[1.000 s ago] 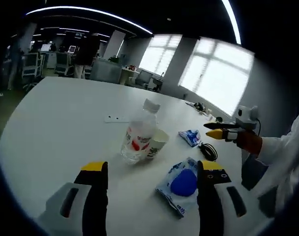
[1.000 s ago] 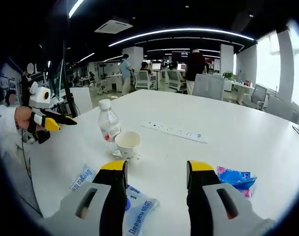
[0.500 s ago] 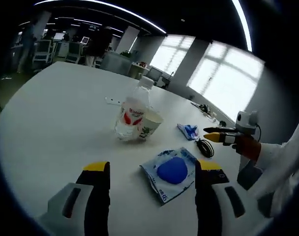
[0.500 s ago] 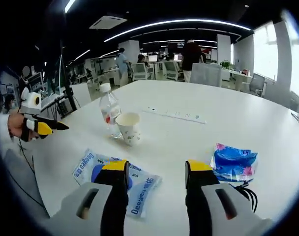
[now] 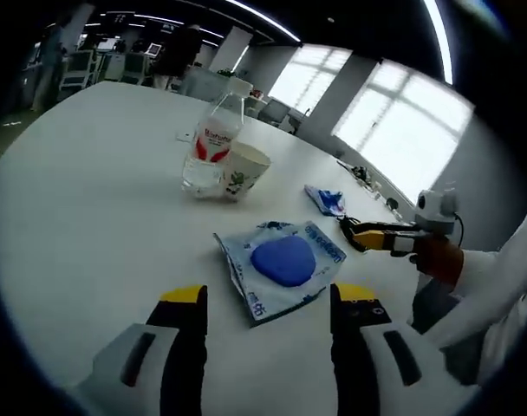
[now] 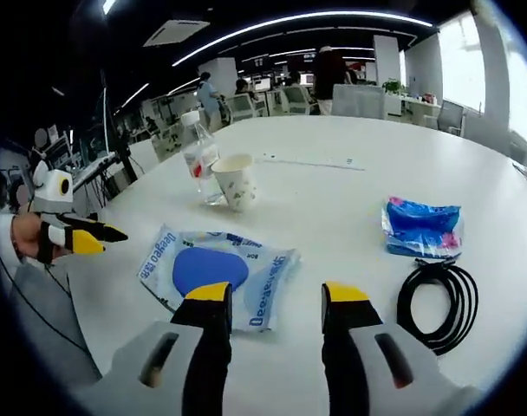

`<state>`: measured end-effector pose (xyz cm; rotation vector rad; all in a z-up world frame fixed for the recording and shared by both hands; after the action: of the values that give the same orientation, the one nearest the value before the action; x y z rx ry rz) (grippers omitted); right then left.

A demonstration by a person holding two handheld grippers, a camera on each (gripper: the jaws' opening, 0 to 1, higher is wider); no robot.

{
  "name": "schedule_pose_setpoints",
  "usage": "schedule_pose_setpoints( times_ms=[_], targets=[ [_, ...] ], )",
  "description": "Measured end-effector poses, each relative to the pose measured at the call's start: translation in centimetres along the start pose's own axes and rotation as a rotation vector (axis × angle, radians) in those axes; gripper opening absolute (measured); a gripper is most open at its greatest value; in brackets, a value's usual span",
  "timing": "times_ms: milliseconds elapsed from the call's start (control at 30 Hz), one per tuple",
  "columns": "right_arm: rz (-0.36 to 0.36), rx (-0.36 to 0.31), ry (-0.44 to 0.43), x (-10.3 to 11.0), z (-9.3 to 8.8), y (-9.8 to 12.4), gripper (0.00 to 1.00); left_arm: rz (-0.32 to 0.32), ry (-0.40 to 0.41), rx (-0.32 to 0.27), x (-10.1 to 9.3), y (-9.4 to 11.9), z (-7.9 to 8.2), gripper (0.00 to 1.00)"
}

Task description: Arrange the tabletop items into an orderly group along one side of the table until the central work area is clear of visible clutter.

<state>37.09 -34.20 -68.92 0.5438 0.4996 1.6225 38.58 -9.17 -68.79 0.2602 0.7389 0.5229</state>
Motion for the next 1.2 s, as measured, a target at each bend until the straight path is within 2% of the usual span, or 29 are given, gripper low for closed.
schedule_pose_setpoints(
  times_ms=[100, 167, 233, 400, 567, 667, 933, 1200],
  targets=[
    [0.004, 0.018, -0.016, 0.1, -0.7, -0.2, 0.37, 0.009, 0.02, 0.023, 0.1, -0.2, -0.8, 0.54],
    [0.011, 0.019, -0.025, 0.1, -1.0, -0.3, 0.34, 0.01, 0.022, 0.017, 0.1, -0.4, -0.9, 0.52],
    [0.015, 0.03, -0.03, 0.1, -1.5, -0.5, 0.32, 0.017, 0.022, 0.054, 0.2, -0.6, -1.7, 0.5],
    [0.012, 0.043, -0.056, 0.0, -2.0, -0.7, 0.3, 0.024, 0.049, 0.073, 0.3, -1.3, -2.7, 0.47],
    [0.018, 0.056, -0.067, 0.1, -2.4, -0.9, 0.27, 0.051, 0.105, 0.049, 0.8, -1.8, -2.6, 0.35],
    [0.022, 0.063, -0.07, 0.2, -2.6, -1.1, 0.25, 0.064, 0.114, 0.072, 1.0, -2.3, -3.1, 0.32],
    [0.029, 0.095, -0.101, 0.4, -3.8, -1.8, 0.2, 0.083, 0.145, 0.086, 1.5, -2.9, -3.9, 0.24],
    [0.037, 0.094, -0.103, 0.5, -3.9, -1.9, 0.06, 0.093, 0.138, 0.093, 1.7, -3.4, -3.9, 0.13]
  ],
)
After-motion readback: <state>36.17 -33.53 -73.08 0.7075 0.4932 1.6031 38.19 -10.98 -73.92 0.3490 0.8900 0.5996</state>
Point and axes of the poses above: the point that each gripper's makers call its tool centre point, and the gripper's own axes: y roughly backward along the fingers, x roughly to its left, z roughly out of its top, the point moved 3 cm from there along y, roughly backward along the fingers, and after that the axes turned 9 degrees about -z, right-handed, at the moved point
